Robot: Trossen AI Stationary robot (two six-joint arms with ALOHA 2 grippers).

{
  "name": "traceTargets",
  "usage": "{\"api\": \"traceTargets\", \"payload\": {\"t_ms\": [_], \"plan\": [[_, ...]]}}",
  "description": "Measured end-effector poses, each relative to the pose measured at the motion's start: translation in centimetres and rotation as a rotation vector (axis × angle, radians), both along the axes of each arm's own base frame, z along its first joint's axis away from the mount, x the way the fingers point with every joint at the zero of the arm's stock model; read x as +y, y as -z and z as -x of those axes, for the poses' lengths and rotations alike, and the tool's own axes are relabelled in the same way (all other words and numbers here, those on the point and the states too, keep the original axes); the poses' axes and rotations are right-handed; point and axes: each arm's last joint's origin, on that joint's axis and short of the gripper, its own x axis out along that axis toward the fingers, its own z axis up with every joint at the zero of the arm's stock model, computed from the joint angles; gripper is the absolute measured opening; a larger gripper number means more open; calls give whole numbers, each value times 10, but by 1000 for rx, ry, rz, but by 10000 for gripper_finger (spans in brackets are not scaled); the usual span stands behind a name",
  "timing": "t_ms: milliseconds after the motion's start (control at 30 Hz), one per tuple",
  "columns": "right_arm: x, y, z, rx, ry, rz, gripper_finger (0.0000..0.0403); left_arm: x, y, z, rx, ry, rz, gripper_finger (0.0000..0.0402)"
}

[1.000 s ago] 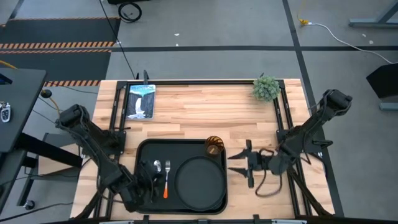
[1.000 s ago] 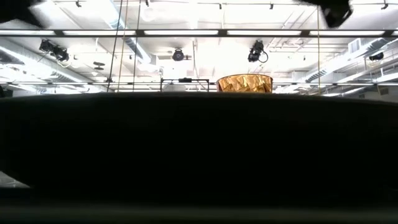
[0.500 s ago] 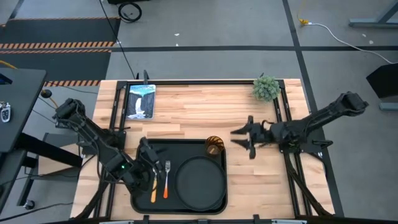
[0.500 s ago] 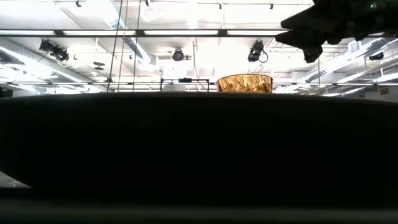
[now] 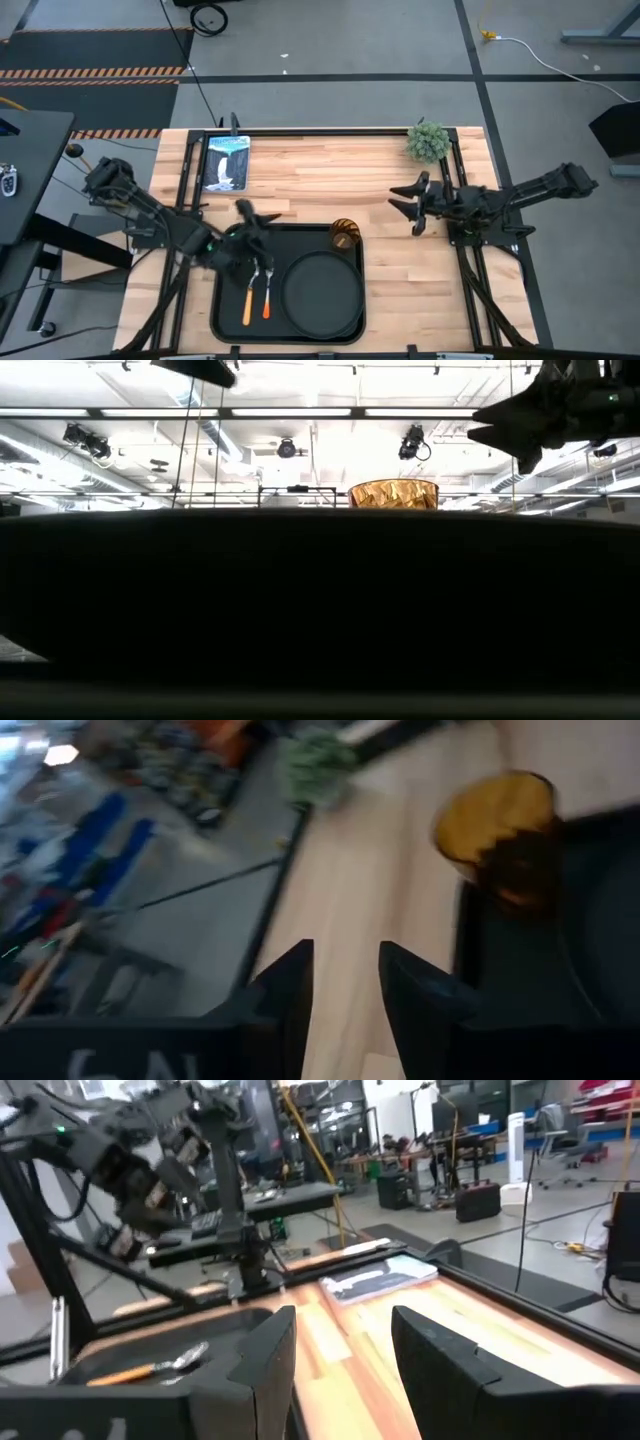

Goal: Pick and place plate/cup/fork/spoon on tray
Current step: Return to Home Position

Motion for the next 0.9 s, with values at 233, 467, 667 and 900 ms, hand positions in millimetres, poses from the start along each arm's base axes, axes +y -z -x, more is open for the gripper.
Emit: {"api": "traceTargets", "payload": {"t_ms": [233, 467, 667, 900], "plan": [[-1, -2, 4, -17, -2, 9, 173, 18, -18, -23, 110, 420, 52, 98], [-1, 1, 4, 2, 18, -38, 173, 44, -62, 16, -51, 624, 185, 51], [-2, 2, 5, -43, 38, -80, 171, 60, -60, 53, -172, 709, 357, 14], [-4, 13, 11, -160, 69, -101, 159, 66, -31, 79, -247, 799, 482, 7]]}}
